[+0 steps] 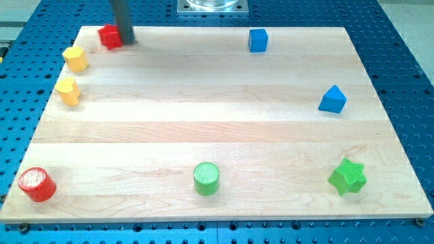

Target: Drag the cube to the top left side of the triangle

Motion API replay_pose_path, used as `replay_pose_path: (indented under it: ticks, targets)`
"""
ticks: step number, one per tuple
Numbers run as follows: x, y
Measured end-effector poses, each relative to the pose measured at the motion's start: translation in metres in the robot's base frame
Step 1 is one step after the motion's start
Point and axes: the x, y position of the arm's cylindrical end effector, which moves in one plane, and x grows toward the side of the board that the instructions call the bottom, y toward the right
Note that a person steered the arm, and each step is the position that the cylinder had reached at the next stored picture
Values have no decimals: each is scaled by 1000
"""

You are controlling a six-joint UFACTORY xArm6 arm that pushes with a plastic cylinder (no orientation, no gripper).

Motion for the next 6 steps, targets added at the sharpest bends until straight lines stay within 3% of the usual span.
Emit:
replay_pose_path:
  ticks: [1, 2, 4, 5, 6]
  targets:
    - [0, -18]
    - [-2, 57]
    - [-25, 263]
    - [-22, 323]
    - [2, 311]
